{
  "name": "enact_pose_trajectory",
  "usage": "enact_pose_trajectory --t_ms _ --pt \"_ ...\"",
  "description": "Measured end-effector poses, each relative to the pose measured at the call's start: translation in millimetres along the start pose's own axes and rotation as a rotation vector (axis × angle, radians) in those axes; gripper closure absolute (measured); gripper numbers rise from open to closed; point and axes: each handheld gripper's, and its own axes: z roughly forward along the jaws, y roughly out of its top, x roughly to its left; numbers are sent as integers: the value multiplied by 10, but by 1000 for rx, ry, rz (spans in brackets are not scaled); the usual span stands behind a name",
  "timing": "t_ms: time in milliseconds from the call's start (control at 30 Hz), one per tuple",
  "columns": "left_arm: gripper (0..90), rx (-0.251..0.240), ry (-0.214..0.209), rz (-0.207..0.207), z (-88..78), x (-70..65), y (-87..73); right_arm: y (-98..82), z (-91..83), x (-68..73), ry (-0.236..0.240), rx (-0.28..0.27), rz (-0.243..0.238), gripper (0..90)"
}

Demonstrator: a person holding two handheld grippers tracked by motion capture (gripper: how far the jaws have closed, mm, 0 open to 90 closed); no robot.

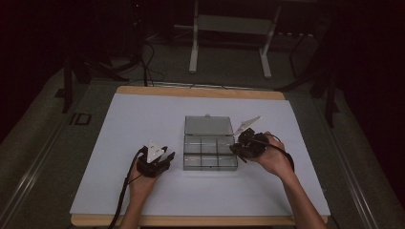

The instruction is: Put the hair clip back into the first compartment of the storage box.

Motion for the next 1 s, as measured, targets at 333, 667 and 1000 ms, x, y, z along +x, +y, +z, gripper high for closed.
enact_pose_trajectory --t_ms 333,667,1000 --pt "608 -1 1 -3 0 2 -1 109 16 14 -6 -5 -17 777" --pt "607 -3 0 -5 -1 4 -1 205 49 13 1 -19 -9 777" --pt "607 -4 2 -6 -3 3 -2 293 57 34 -3 -26 -21 777"
